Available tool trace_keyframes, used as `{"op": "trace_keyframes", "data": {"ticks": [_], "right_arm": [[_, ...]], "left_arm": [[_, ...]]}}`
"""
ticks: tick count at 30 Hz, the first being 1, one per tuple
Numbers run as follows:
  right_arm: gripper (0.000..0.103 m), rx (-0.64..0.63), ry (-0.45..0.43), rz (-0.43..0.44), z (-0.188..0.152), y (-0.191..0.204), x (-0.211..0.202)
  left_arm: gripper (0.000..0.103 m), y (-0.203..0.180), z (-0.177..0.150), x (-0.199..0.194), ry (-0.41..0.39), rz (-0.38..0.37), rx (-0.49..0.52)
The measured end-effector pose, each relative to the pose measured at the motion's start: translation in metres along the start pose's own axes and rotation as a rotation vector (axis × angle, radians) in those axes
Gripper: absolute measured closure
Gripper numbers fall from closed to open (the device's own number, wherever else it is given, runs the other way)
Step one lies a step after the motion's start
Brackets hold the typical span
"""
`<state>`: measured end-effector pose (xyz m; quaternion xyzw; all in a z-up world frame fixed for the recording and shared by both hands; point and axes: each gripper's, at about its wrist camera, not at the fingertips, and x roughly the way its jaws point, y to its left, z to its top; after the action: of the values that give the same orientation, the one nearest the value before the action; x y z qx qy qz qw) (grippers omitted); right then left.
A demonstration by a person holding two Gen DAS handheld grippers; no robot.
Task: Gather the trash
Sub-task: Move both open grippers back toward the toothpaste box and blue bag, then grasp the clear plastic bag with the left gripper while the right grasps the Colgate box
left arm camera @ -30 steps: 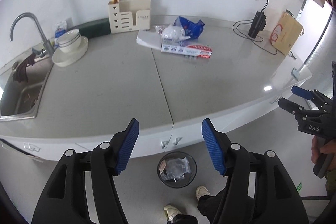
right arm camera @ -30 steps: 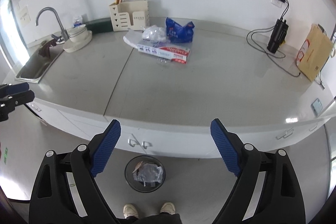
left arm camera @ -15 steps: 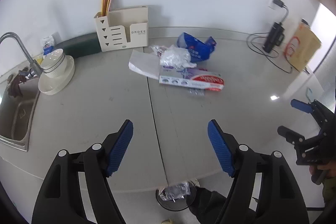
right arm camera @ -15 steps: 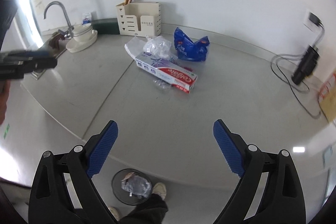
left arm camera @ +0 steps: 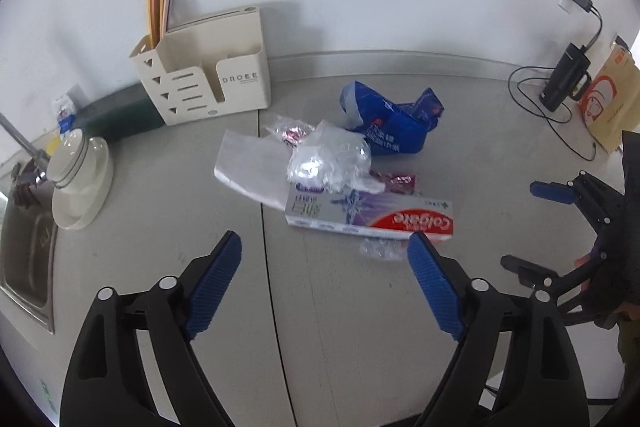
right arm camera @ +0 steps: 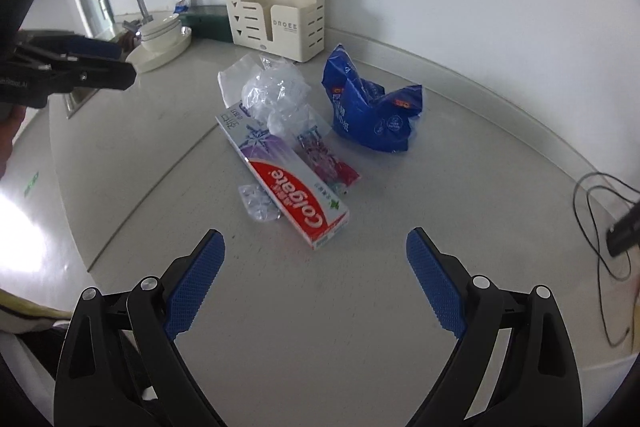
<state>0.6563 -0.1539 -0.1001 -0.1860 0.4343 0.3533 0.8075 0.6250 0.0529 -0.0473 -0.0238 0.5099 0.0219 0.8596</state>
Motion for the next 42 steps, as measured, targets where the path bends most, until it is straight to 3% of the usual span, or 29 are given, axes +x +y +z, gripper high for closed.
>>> {"op": "trace_keyframes", "data": {"ticks": [11, 18, 22, 29, 33, 36, 38, 42], "right_arm": [[0.010, -0.087, 0.074, 0.097, 0.018, -0.012, 0.064], [0.010, -0.124, 0.108, 0.132, 0.022, -0.016, 0.087], [0.010, -0.142, 0.135, 0.157, 0.024, -0.016, 0.098], [0.011, -0.178, 0.177, 0.198, 0.024, -0.010, 0.112], [0.029, -0.169, 0.207, 0.220, 0.024, -0.010, 0.120], [0.040, -0.170, 0.226, 0.241, 0.023, -0.008, 0.124], [0.041, -0.169, 0.229, 0.258, 0.021, -0.009, 0.124], [0.044, -0.163, 0.228, 0.269, 0.020, -0.010, 0.122]], "left_arm": [[0.012, 0.003, 0.053, 0.059, 0.120, 0.006, -0.021], [0.012, -0.012, 0.074, 0.099, 0.188, 0.000, 0.034], [0.012, -0.016, 0.085, 0.117, 0.208, -0.060, 0.042], [0.012, -0.020, 0.098, 0.157, 0.290, -0.022, 0.097], [0.012, -0.019, 0.094, 0.174, 0.338, -0.038, 0.090], [0.020, -0.020, 0.089, 0.180, 0.352, -0.035, 0.102], [0.023, -0.018, 0.089, 0.180, 0.348, -0.054, 0.093], [0.038, -0.017, 0.089, 0.178, 0.342, -0.055, 0.107]]}}
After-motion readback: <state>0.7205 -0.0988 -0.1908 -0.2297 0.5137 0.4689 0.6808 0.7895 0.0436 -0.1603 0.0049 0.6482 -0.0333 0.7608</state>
